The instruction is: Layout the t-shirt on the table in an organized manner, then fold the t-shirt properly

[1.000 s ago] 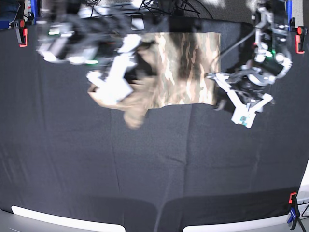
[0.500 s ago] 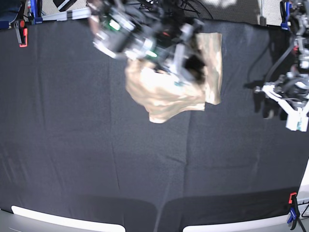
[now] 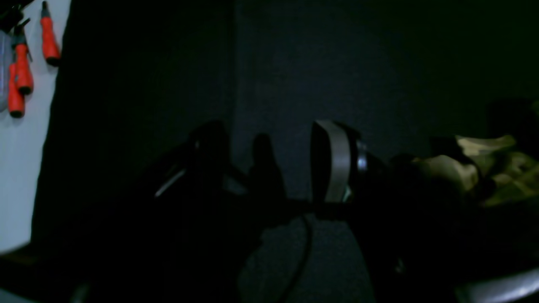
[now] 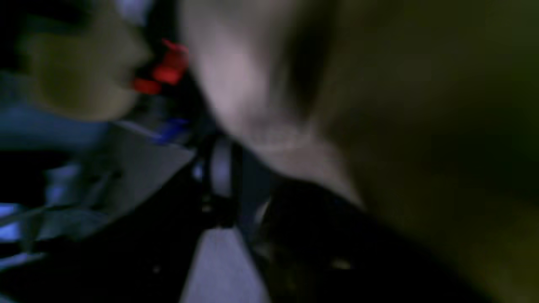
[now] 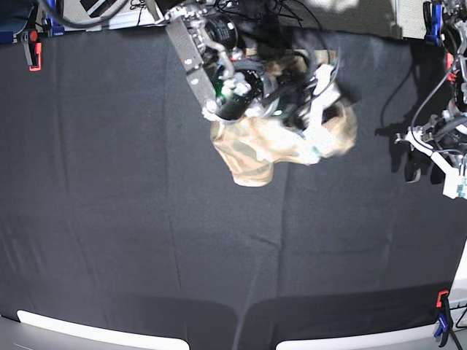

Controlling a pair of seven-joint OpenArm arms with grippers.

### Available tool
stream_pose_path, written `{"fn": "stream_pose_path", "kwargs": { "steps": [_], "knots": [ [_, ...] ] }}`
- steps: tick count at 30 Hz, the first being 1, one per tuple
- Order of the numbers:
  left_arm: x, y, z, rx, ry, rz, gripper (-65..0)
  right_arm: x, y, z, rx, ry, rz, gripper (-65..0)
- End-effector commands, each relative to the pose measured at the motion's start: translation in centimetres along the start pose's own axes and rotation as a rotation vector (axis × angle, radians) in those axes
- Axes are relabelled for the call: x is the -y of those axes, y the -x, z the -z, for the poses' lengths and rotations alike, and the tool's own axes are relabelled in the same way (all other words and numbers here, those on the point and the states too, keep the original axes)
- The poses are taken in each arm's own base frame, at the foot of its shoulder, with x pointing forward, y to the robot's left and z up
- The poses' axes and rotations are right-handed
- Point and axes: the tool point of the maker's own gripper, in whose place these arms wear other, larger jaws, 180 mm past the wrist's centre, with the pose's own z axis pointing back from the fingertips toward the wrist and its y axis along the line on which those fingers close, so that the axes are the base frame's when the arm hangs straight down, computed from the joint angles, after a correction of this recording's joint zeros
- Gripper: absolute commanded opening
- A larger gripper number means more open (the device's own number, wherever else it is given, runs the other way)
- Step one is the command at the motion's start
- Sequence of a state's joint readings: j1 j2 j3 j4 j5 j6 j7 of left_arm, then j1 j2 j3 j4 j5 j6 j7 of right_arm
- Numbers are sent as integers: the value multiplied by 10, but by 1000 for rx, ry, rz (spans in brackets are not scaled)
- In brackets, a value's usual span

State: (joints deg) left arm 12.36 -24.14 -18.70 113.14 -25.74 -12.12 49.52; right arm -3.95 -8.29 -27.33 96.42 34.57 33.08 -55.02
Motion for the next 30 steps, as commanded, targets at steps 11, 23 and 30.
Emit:
{"fn": "stream_pose_path", "kwargs": {
  "steps": [11,23,30],
  "knots": [
    [-2,-15,-3,49,-5,15,-349,-47,-65,-17,148,-265,-129,-367],
    [54,-13,-12,47,308,-41,-350,49,-115,-93,268,229,-266,-368],
    [78,10,-25,-29,442,-75,-350,119,-88,-172,189,484,-232,-368]
  ]
}}
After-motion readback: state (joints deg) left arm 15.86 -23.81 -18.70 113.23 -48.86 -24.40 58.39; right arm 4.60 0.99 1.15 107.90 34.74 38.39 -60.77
